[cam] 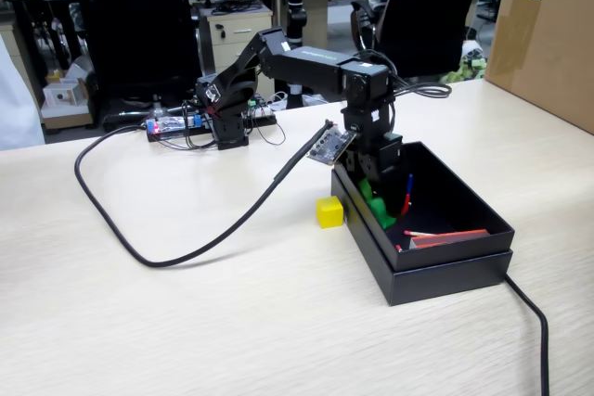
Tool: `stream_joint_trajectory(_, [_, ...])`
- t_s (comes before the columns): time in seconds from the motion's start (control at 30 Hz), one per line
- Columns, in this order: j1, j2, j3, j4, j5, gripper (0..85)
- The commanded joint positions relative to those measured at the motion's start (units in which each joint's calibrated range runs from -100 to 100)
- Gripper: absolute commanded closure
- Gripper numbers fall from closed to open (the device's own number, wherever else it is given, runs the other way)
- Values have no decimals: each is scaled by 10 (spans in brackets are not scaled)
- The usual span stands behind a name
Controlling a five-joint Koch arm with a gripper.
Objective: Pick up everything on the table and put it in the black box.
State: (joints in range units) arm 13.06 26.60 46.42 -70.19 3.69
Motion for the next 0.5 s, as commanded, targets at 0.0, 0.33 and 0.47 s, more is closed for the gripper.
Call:
stream_joint_trajectory(0.0, [-4, -108, 3, -6, 4, 438])
stream_joint_trajectory(0.33, [-16, -416, -93, -5, 16, 432])
stream_joint_trajectory(0.47, [-37, -594, -274, -5, 15, 386])
